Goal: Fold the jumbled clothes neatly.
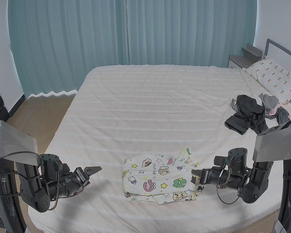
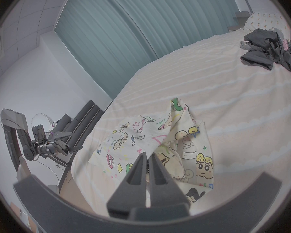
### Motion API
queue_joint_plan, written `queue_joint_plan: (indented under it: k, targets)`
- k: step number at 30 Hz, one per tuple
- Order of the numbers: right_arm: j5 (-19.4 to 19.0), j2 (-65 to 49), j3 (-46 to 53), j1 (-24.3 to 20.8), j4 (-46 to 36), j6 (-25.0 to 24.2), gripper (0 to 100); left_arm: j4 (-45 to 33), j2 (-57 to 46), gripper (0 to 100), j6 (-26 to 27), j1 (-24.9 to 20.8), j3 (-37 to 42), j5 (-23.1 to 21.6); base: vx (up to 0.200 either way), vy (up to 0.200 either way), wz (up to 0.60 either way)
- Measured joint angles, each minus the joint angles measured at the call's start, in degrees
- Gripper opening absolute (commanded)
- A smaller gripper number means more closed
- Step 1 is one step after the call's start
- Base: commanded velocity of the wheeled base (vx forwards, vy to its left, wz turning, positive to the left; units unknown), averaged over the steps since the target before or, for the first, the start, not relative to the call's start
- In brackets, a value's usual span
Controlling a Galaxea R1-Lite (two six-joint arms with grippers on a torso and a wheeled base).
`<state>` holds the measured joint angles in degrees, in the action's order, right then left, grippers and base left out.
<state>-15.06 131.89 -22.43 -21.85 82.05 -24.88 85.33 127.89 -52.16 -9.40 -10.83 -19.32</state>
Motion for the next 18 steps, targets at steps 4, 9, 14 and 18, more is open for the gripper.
queue_joint_plan:
  k: [4,9,14,18]
  targets:
    - [-0.8,-1.9,0.5,0.2,0.0,-0.3,0,0.0,0.0,100,0.0,0.0,0.0,0.1,0.0,0.0,0.0]
    - [-3.5,-5.0,1.5,0.3,-1.2,-1.7,0,0.0,0.0,100,0.0,0.0,-0.1,0.1,0.0,0.0,0.0]
    - [-4.1,-7.1,1.7,0.5,-6.5,-2.1,0,0.0,0.1,100,0.0,0.0,-0.1,0.1,0.0,0.0,0.0]
    - [-4.4,-7.7,0.6,1.6,-11.6,-2.1,0,0.0,0.1,100,0.0,0.0,-0.1,0.1,0.0,0.0,0.0]
